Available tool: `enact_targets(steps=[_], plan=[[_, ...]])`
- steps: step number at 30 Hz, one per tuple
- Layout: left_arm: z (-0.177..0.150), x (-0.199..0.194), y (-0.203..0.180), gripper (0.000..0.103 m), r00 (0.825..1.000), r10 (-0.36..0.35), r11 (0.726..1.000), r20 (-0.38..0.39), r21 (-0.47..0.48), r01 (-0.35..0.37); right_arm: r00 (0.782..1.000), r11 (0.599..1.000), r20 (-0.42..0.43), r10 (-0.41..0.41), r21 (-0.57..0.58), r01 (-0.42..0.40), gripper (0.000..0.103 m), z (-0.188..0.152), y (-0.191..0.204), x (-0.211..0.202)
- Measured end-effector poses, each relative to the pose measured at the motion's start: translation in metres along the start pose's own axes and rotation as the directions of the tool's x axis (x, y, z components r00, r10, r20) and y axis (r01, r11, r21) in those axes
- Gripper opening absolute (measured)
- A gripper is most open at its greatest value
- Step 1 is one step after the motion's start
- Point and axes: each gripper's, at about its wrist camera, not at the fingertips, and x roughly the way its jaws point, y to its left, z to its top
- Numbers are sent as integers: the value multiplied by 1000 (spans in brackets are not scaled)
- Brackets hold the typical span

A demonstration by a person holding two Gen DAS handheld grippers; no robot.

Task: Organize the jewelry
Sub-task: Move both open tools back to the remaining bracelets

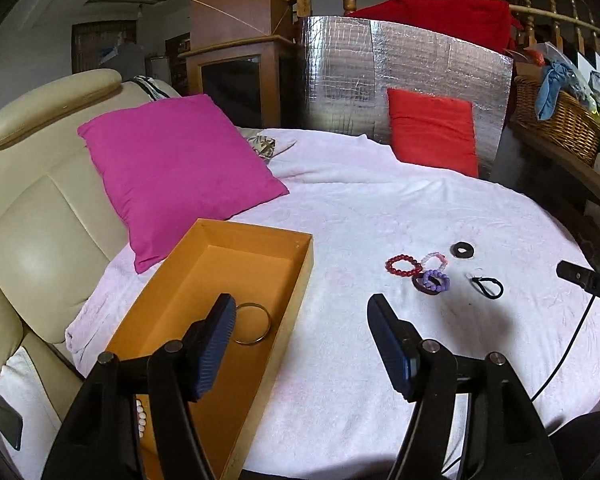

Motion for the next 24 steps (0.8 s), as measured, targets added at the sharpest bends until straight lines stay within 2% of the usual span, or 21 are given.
enact_targets(steps=[8,11,15,20,22,24], plan=[[0,28,14,69,994,77,997,-74,-6,-77,1000,998,-18,16,57,-15,73,-5,-25,19],[9,41,13,69,990,97,995,-105,-1,-98,999,996,-24,42,84,-40,73,-6,-37,32],[33,59,-5,69,989,102,995,-110,22,-100,994,986,-32,106,132,-101,73,-4,-59,56],[58,100,-47,69,990,30,999,-134,44,-24,982,974,-71,175,156,-163,69,-2,-77,85],[60,128,-70,69,983,-16,999,-182,46,24,974,968,-91,205,163,-189,69,-2,-81,94],[56,154,-92,69,972,-31,997,-232,57,46,963,961,-128,238,178,-214,68,-3,-82,106]])
